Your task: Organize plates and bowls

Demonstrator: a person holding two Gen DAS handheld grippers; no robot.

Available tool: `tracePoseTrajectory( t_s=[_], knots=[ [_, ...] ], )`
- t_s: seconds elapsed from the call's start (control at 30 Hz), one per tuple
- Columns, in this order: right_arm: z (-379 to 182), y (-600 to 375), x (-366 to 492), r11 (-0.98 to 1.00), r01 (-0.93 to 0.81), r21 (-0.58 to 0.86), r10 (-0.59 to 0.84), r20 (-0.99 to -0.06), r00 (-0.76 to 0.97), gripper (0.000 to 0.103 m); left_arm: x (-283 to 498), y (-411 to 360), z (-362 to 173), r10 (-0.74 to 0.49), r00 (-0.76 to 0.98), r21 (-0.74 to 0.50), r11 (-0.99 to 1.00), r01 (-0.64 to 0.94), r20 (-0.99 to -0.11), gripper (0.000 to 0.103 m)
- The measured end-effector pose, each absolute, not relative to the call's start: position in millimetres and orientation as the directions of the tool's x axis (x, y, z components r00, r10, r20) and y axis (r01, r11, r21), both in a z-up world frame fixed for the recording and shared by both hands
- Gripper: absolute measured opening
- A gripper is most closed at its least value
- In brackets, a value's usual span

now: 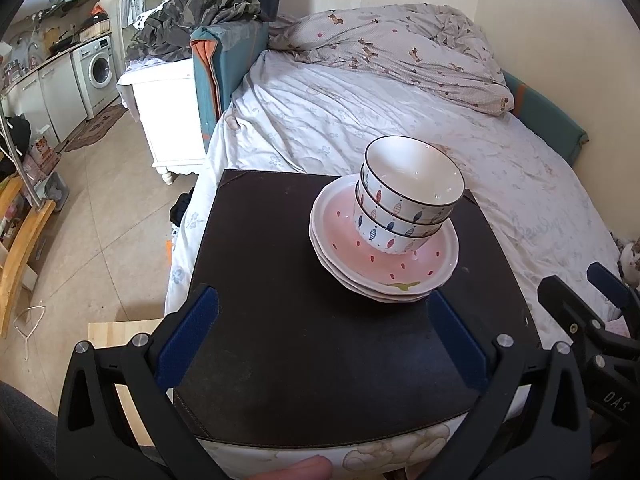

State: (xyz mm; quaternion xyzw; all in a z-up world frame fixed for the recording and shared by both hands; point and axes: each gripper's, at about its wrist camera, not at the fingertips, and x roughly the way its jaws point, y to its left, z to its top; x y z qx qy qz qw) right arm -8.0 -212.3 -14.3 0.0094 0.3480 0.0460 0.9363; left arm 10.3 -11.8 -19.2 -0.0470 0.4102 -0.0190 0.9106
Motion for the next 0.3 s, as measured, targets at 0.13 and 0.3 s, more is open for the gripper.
tracePoseTrajectory(
  t_s=[0.13, 0.3],
  knots=[
    [-14.1, -212.3, -8.2, 0.996, -0.081, 0.047, 0.092, -0.650, 0.754, 0.103, 10.5, -12.4, -19.2, -0.073, 0.663, -0.099, 0.995, -0.001, -0.745, 0.103],
    [-14.4, -213.0, -8.2, 0.996, -0.080, 0.049, 0.093, -0.649, 0.755, 0.103, 8.8, -11.4, -19.8, -0.081, 0.669, -0.108, 0.994, 0.002, -0.739, 0.103]
  ],
)
